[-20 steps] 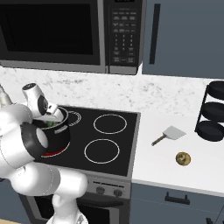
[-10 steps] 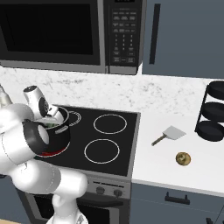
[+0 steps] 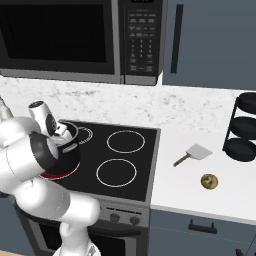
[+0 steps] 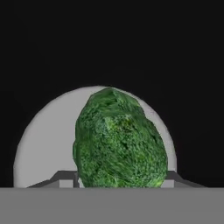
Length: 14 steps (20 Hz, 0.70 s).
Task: Put the onion and broccoli in the pot. Retrieve the spatula and lightly stir the vegetables in the pot.
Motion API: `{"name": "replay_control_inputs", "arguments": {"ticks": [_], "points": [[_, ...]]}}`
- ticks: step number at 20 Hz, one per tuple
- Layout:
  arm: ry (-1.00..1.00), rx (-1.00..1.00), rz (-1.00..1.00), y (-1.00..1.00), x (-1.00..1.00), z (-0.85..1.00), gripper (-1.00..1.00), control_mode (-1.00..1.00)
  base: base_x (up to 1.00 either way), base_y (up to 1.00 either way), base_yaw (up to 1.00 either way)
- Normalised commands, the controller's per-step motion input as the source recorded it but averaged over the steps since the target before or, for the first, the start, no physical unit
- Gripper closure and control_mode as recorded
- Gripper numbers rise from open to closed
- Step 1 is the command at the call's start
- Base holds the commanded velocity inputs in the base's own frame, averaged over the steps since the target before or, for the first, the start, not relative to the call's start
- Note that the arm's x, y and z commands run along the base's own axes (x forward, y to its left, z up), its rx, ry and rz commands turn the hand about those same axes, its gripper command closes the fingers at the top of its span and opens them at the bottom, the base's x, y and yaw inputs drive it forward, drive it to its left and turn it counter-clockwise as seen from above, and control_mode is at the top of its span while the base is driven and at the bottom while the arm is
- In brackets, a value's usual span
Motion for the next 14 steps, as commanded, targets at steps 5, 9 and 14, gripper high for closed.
{"name": "replay_control_inputs", "arguments": {"ticks": [5,9,14], "points": [[0.0,0.0,0.0,0.16,-0.08,-0.14,-1.0,-1.0,0.0,0.0,0.0],[0.0,0.0,0.0,0.0,-0.14,0.0,-1.0,-1.0,0.0,0.0,0.0],[-0.02,0.0,0.0,0.0,-0.18,0.0,-1.0,-1.0,0.0,0.0,0.0]]}}
